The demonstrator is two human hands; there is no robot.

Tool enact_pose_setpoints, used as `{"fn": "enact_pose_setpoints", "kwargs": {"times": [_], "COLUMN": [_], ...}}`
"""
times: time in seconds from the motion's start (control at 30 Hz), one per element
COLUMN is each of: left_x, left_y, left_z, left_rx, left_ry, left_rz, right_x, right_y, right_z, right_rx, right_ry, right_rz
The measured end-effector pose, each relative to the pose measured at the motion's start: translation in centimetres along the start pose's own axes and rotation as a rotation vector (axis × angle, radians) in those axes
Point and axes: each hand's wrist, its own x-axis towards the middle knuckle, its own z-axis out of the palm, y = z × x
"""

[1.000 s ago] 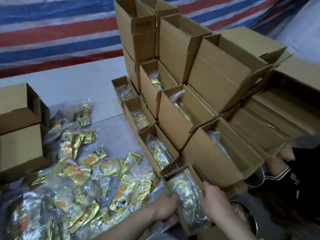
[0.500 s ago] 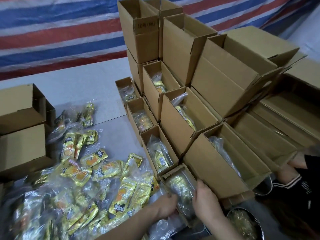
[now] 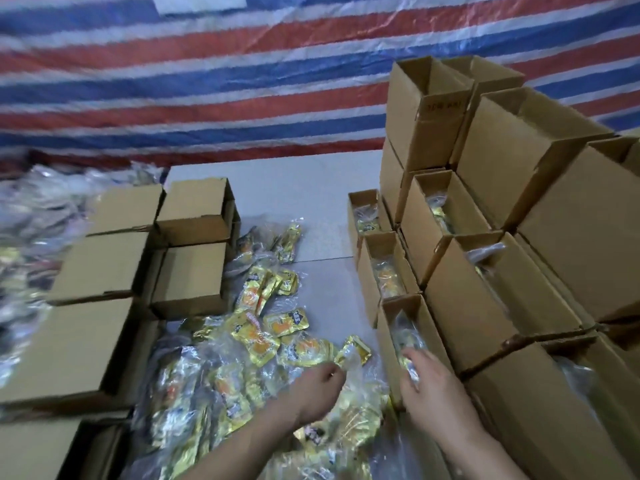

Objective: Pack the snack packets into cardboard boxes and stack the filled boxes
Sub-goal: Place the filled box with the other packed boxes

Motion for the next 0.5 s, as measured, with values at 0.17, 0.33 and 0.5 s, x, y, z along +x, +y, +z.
{"fn": "enact_pose_setpoints", "kwargs": {"times": [0.17,0.33,0.5], "left_x": [-1.2,-1.4,0.6], "left_y": [-3.4,-6.3,-8.1], "left_z": [-5.9,-8.0,-9.8], "left_rx": [0.003,0.013,0.072], "left_ry": [0.289,0.369,0.410], "left_rz": [-0.012,-0.055,-0.103], "right_x": [4.6,7.4,10.8], "right_y": [-4.1,-6.7,-8.2], "right_z": [2.2,4.2,5.2], "right_rx": [0.015,-0.056,-0.045], "right_ry": [-0.159,-0.235,-0.323], "right_rz": [-0.068,-0.063,-0.035]}}
